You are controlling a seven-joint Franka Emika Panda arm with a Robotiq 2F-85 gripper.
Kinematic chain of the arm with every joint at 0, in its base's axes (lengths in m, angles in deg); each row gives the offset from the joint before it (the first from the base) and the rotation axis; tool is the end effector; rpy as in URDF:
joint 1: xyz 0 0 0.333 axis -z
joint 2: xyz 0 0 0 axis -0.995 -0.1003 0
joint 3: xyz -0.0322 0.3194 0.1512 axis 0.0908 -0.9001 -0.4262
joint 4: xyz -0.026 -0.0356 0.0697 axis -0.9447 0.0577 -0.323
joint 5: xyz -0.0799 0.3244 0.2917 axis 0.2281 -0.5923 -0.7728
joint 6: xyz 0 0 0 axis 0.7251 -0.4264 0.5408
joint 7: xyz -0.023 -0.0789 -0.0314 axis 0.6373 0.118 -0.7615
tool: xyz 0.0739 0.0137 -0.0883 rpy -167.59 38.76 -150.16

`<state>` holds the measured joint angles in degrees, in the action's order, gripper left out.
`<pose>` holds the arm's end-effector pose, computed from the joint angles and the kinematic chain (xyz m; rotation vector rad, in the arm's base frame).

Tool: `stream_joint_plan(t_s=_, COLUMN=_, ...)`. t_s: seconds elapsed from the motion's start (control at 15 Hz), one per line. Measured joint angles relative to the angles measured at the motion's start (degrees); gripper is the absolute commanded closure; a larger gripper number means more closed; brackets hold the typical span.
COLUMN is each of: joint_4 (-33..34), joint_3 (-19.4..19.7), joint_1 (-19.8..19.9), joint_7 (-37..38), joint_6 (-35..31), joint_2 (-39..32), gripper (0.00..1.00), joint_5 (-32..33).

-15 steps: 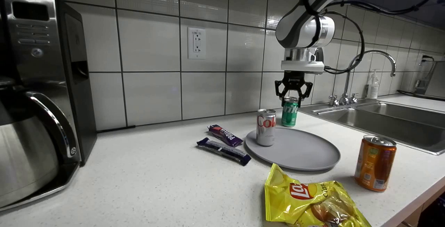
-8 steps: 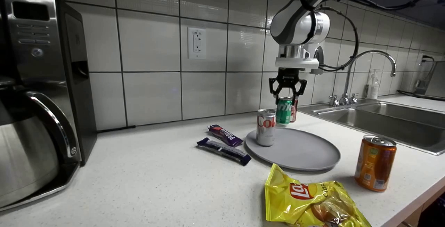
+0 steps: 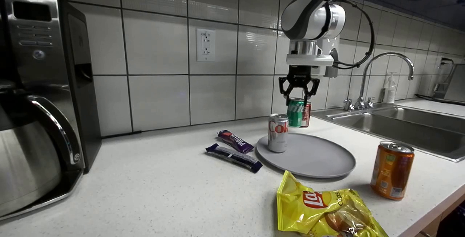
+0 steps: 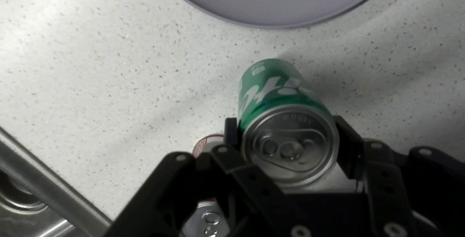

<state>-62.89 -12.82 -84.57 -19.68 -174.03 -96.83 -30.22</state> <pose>0.7574 -0.0866 0.3142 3.0037 -0.7954 0.0897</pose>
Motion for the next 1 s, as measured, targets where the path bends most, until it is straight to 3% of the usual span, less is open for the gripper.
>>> stream_joint_plan(t_s=1.0, joint_4=-8.22, joint_3=-1.26, joint_1=-3.76, joint_7=-0.32, joint_6=0.00, joint_2=5.79, gripper=0.62, joint_5=4.19)
